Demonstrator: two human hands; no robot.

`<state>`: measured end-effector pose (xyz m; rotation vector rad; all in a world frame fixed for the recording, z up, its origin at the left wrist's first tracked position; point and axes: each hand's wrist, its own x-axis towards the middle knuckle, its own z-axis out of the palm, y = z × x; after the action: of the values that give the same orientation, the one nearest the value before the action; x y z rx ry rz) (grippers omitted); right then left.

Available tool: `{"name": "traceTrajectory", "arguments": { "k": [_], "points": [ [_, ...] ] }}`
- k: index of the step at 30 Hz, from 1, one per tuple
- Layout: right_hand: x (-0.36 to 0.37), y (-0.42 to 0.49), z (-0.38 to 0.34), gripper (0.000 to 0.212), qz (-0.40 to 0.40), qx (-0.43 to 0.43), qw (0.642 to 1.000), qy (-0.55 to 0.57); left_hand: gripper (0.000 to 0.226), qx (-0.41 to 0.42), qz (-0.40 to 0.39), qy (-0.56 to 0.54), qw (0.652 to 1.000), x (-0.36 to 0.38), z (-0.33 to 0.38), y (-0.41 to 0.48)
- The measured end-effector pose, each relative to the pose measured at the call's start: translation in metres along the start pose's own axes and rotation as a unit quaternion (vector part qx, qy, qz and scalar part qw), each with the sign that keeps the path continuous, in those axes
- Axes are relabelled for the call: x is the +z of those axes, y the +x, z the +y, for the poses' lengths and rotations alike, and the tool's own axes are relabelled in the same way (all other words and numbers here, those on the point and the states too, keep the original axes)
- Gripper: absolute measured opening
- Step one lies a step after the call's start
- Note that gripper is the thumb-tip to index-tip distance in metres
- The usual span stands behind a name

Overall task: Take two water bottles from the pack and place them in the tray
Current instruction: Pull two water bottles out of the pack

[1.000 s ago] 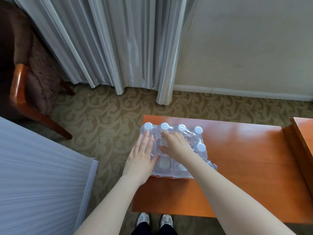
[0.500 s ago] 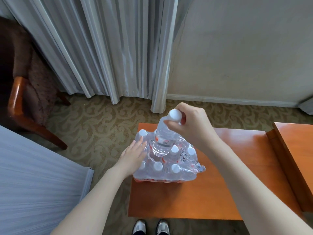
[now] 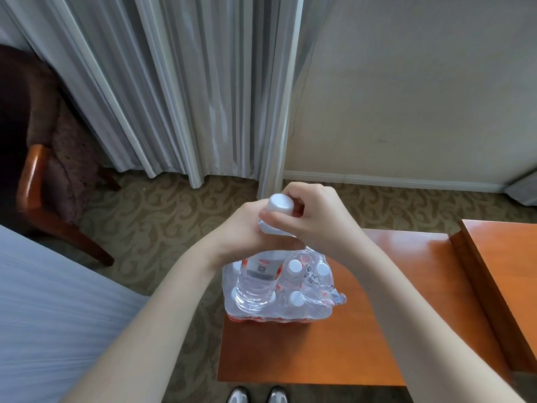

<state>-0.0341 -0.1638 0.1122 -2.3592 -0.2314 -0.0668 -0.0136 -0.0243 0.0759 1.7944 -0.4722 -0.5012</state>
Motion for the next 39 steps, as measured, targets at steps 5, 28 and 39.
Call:
{"name": "traceTrajectory", "arguments": {
  "k": [5, 28, 39],
  "points": [
    [0.018, -0.007, 0.001, 0.03, 0.017, 0.016, 0.999, 0.047, 0.022, -0.02, 0.072, 0.066, 0.995, 0.004, -0.011, 0.0],
    [0.137, -0.041, 0.172, 0.04, -0.101, 0.142, 0.92, -0.351, 0.011, 0.012, 0.221, -0.025, 0.975, -0.039, -0.015, -0.022],
    [0.12, -0.051, 0.156, 0.033, 0.049, 0.153, 0.967, -0.196, 0.008, 0.018, 0.214, -0.012, 0.977, -0.029, -0.014, -0.017]
  ]
}}
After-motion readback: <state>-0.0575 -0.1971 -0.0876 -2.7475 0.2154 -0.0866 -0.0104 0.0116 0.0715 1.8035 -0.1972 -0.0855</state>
